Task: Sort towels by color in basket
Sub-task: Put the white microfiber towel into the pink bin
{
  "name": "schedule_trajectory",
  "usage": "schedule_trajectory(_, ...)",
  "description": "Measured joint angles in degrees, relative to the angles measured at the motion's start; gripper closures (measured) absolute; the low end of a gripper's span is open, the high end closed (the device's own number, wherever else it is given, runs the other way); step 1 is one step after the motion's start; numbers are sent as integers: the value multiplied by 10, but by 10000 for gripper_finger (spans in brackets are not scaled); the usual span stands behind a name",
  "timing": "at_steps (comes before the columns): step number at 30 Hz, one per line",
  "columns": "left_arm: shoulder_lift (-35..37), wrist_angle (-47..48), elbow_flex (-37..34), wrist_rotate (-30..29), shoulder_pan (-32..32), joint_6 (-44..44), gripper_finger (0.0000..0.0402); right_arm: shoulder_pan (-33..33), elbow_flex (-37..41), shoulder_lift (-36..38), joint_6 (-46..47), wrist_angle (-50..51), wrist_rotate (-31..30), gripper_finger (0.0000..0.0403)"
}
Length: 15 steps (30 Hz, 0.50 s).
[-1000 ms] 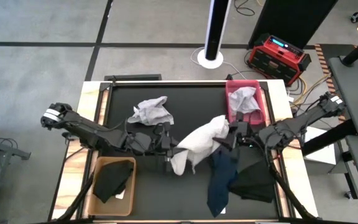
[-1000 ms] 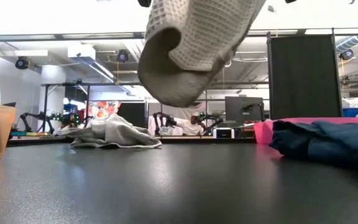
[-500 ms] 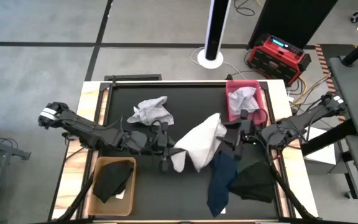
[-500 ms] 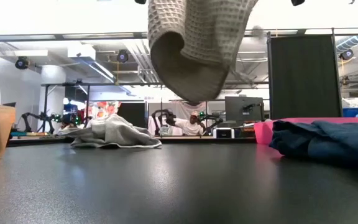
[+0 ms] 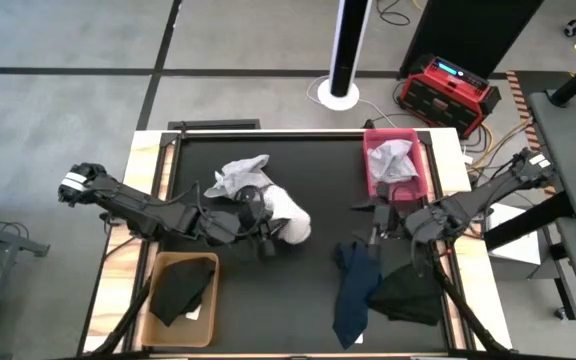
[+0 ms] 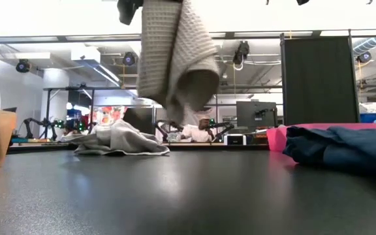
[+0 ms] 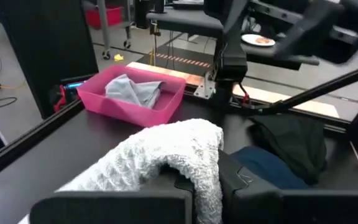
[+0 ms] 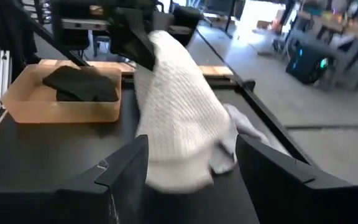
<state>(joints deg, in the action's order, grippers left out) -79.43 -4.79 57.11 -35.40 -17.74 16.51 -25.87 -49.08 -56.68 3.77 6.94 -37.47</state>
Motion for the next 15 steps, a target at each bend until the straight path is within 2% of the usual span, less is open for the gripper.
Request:
schedule_trajectory(6,-18,-68,0,0,0,-39,402,0,0,-64,-69,-119,4,131)
schedule_trajectory(11,-25,-116,1,1,0,-69,402,7,-3,-96,-78,-149,4,82)
schedule_trajectory(15,-35,-162,1,41,0,-100,402,22,-18,-119,-74,-153,23,53)
